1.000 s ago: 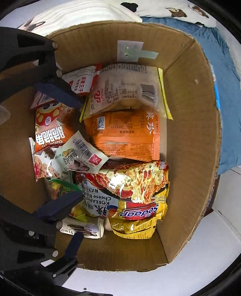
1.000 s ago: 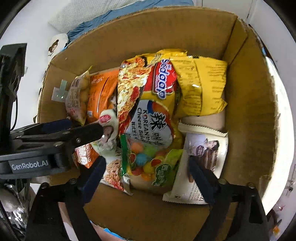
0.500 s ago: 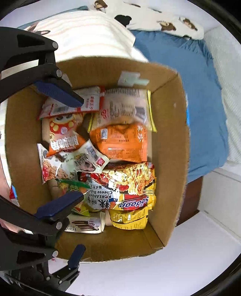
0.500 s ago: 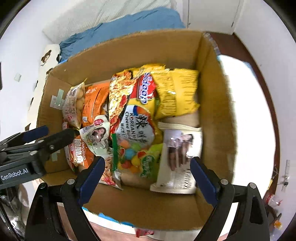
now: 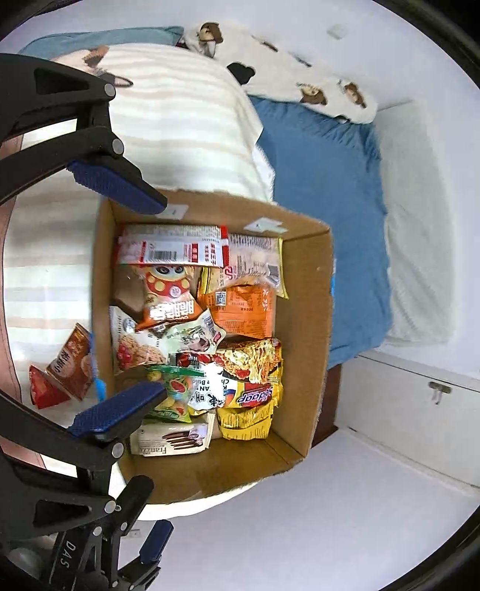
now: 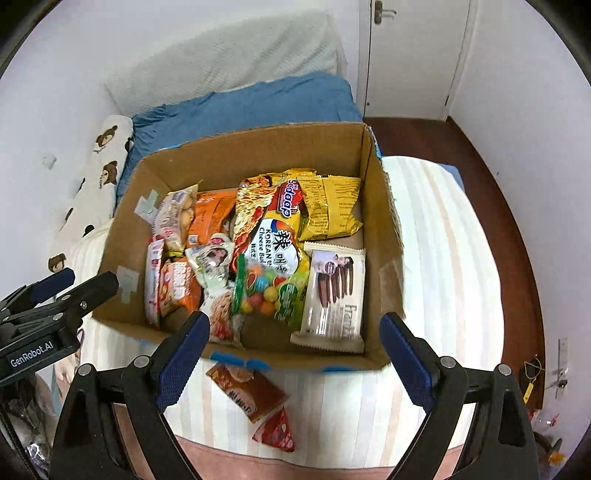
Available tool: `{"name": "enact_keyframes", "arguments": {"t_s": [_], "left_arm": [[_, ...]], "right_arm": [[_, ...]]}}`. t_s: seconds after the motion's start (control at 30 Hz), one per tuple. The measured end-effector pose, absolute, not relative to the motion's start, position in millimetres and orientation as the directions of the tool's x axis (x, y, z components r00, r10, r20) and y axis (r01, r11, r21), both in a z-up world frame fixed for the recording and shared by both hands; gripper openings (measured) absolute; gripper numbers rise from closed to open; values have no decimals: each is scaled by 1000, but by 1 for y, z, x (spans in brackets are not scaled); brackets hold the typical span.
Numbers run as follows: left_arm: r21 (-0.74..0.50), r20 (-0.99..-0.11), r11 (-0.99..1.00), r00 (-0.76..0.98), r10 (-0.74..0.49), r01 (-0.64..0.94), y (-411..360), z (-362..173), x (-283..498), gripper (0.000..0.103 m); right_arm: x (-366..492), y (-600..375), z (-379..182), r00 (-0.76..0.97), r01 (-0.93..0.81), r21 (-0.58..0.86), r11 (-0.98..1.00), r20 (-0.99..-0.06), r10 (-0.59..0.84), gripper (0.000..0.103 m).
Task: Organize snacks
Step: 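Move both tools back toward the last snacks on the bed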
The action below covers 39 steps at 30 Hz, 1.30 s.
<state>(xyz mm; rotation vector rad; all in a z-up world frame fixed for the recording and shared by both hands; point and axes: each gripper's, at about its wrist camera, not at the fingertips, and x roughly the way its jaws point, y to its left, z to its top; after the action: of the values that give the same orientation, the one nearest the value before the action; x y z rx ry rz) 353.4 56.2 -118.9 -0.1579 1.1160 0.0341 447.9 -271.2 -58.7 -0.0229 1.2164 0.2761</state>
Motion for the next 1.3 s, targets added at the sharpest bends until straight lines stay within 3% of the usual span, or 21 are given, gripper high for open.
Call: {"name": "enact_keyframes", "arguments": {"t_s": [0.43, 0.87, 1.07, 1.3], "left_arm": [[-51, -806, 995, 592, 9, -84, 36, -63, 276, 93], [-60, -777, 995, 630, 6, -84, 22, -48, 234, 93], [-35, -832, 993, 554, 35, -115, 20, -85, 230, 93], [9, -926, 986, 372, 71, -167, 24, -167, 234, 93]], "right_arm": [[373, -292, 1, 465, -227, 164, 960, -848, 255, 95], [326, -307, 26, 519, -209, 221, 953, -801, 300, 95], [325, -311, -29, 373, -173, 303, 937, -860, 347, 95], [325, -306, -157, 121, -34, 385, 922, -914, 387, 95]]}}
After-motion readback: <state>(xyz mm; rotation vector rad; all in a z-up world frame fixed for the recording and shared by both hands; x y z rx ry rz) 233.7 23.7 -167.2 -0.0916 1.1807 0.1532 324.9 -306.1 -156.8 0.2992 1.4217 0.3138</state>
